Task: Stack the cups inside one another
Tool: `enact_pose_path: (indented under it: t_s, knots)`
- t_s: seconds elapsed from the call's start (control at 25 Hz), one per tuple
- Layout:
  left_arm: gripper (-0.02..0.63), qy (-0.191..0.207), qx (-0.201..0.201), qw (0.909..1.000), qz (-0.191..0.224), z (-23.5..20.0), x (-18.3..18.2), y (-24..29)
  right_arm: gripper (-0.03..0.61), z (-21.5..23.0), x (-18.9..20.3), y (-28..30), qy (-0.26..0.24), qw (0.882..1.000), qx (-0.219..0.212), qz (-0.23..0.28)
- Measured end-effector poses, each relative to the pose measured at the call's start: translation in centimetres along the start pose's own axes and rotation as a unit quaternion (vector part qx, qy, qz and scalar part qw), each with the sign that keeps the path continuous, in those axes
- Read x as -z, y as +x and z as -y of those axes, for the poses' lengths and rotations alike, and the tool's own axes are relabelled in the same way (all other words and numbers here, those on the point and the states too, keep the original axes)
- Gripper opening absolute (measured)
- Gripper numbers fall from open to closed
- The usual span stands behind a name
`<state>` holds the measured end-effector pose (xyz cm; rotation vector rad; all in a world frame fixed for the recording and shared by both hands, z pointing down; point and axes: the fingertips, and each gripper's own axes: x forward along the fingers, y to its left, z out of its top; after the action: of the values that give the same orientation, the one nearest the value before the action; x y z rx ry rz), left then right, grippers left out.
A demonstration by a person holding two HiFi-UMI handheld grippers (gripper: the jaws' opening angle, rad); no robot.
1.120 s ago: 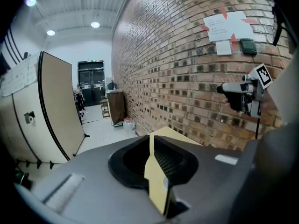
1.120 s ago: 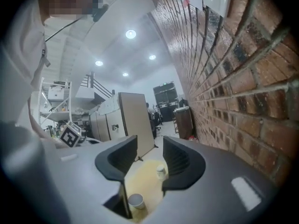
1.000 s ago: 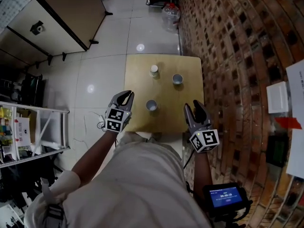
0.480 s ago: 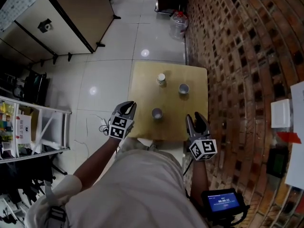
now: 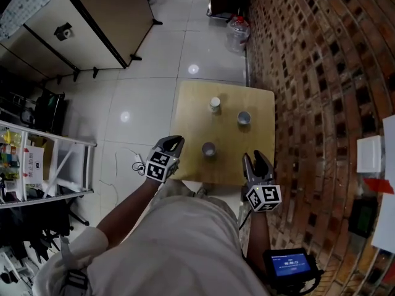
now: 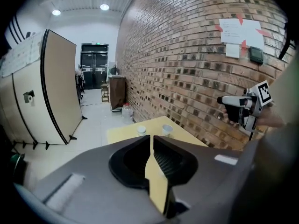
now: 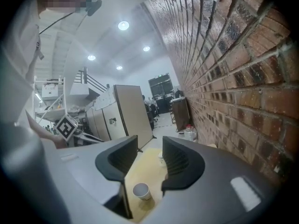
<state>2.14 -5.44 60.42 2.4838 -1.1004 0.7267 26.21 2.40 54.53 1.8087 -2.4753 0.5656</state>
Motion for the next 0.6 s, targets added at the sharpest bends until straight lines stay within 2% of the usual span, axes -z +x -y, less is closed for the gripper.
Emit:
enact_pose_path:
  t_s: [0.32,0.4,0.6]
  knots:
    - [0.048,-0.013,0.027,0.9993,-0.024,0.1,1.2,0.4,0.16,-0.2,1.8,2.3,-0.007,1.0,-0.003,-0.03]
    - [0.069,-0.007,0.036,0.9988,-0.033,-0.3,1.6,0.4,0.16,-0.4,1.8,3.2,-0.008,0.999,0.002,-0.034]
    - [0.072,0.015,0.053,0.9978,-0.037,-3.0,1.1,0.0,0.16,-1.8,0.8,5.9,-0.016,0.999,0.018,-0.035]
